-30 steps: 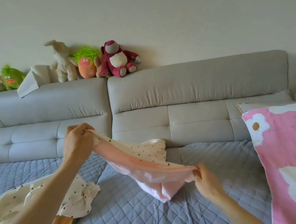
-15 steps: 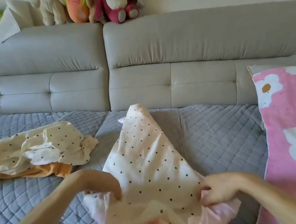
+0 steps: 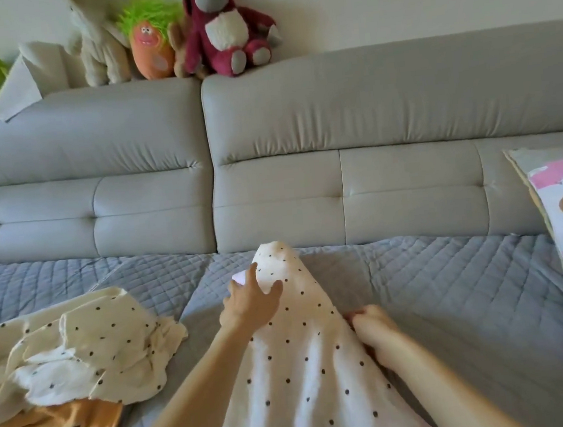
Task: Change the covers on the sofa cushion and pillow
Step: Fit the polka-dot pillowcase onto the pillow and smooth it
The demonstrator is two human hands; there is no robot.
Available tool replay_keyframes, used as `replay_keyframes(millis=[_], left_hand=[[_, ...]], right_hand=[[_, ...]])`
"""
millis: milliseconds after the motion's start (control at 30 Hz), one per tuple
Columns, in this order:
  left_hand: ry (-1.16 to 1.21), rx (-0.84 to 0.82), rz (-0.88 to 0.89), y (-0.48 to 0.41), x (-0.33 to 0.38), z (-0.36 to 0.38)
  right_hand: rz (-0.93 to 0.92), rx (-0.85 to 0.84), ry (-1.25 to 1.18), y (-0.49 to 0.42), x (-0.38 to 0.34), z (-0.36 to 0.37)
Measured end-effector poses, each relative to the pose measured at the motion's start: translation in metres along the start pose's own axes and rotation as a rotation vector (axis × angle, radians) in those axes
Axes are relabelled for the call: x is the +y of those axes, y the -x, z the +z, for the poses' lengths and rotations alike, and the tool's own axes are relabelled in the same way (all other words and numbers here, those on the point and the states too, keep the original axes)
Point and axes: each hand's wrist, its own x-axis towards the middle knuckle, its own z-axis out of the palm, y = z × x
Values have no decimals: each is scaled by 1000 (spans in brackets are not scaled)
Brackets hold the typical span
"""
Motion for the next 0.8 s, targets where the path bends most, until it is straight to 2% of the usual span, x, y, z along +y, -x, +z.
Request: replay_keyframes(millis=[67,133,233,300,367,433,467,500,567,667,800], left_hand=[[61,-31,22,-12,-12,2],[64,-4,89,-16,-29,0],[-85,143,93,-15,-58,-13],[-266,197,36,-9,-76,-26],[-382,152,-52,2,-93,-37],[-473,34,-110,13,-113,-43],[-502,-34,-138,18,-121,-44],[-506,-104,-132,21,-128,-43],[-461,-204,-73,25,-133,-41],[-180,-167,-55,26,-117,-35],[98,-98,-5,19,-84,-18]], right_hand=[[5,-17,25,-5,-15,10],[38,-131,-34,-8,-30,14],[15,-405,-64,-13,-51,19],[22,-506,-18,-17,-57,30],[100,-555,-21,-18,-59,40],[122,-587,-64,-18,-58,47],[113,-556,-83,-17,-56,49],[95,-456,-110,-18,-55,49],[-5,-174,-163,-16,-56,41],[-47,266,-268,-27,-58,11],[-85,554,-497,-34,-49,-49]])
